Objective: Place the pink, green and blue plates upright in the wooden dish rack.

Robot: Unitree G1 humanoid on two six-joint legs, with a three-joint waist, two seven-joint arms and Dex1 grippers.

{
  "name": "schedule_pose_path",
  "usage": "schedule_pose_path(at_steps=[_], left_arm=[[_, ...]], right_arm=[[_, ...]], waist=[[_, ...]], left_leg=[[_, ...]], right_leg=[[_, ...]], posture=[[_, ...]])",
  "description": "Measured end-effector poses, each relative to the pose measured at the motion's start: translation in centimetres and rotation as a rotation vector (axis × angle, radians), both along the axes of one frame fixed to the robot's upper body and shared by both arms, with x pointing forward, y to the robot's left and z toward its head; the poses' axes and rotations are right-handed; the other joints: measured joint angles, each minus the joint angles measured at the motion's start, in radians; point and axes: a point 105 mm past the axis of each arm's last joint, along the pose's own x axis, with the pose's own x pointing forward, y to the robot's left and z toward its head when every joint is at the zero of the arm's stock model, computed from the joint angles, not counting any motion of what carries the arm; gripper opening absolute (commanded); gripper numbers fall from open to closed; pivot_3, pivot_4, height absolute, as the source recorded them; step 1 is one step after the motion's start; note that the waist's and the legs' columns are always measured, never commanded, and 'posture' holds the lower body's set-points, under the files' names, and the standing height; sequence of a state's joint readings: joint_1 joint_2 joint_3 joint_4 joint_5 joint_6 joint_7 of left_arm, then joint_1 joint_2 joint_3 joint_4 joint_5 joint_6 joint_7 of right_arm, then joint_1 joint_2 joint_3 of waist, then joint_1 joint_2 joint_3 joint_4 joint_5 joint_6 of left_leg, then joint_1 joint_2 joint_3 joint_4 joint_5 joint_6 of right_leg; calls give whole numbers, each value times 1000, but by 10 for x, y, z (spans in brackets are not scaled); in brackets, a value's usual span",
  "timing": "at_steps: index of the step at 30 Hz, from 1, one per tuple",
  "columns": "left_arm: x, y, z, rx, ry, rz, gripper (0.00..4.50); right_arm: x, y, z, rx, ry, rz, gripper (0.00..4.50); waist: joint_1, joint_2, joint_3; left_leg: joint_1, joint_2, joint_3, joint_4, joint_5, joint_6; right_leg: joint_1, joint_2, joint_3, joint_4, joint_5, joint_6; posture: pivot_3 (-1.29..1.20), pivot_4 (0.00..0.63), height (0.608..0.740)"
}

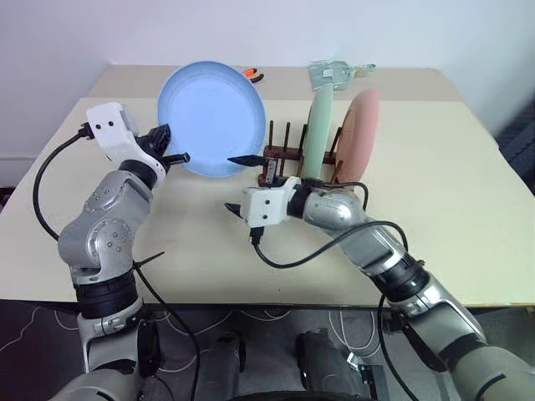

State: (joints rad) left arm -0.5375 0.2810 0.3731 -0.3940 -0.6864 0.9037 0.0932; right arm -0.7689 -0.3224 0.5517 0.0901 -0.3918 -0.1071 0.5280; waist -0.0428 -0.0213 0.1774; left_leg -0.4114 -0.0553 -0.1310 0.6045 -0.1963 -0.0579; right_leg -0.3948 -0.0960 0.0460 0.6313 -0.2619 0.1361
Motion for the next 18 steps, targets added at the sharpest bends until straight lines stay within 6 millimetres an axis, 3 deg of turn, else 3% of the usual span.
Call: schedule_pose_path(at_steps=[1,4,10,11,13,15,18], left_arm=[[-4,-4,2,-5,-1,-17,18],[-14,-11,-1,-2,17,-46,0],[-22,-2,-7,10,45,-20,0],[-21,1,-8,10,47,-11,320],[-20,7,-12,-8,62,8,997],[-19,4,-7,-15,35,-6,1981],[-13,15,19,-54,-81,51,1981]], right_arm=[[3,5,-1,-9,-17,1,4500],[9,15,-5,-33,-54,4,3653],[16,15,-10,-73,-111,-12,683],[15,16,-9,-68,-125,-4,156],[13,16,-3,-54,-161,-1,0],[16,14,-6,-66,-161,-17,0],[16,13,-10,-62,-151,-33,0]], waist=[[0,0,0],[1,0,0],[2,-1,1],[2,-1,1],[2,-1,1],[3,-2,1],[4,-2,1]], left_leg=[[0,0,0,0,0,0],[0,0,0,-1,0,0],[0,0,0,-1,0,-1],[0,0,0,-1,0,-1],[0,0,0,-1,1,-1],[0,0,0,-1,1,-1],[0,0,0,-1,1,-2]], right_leg=[[0,0,0,0,0,0],[0,0,0,0,0,0],[0,0,0,0,0,0],[0,0,0,0,0,0],[0,0,0,0,0,0],[0,0,0,0,0,0],[0,0,0,-1,0,-1]], posture=[[0,150,740],[0,150,740],[0,150,740],[0,150,740],[0,150,740],[0,150,740],[0,150,740]])
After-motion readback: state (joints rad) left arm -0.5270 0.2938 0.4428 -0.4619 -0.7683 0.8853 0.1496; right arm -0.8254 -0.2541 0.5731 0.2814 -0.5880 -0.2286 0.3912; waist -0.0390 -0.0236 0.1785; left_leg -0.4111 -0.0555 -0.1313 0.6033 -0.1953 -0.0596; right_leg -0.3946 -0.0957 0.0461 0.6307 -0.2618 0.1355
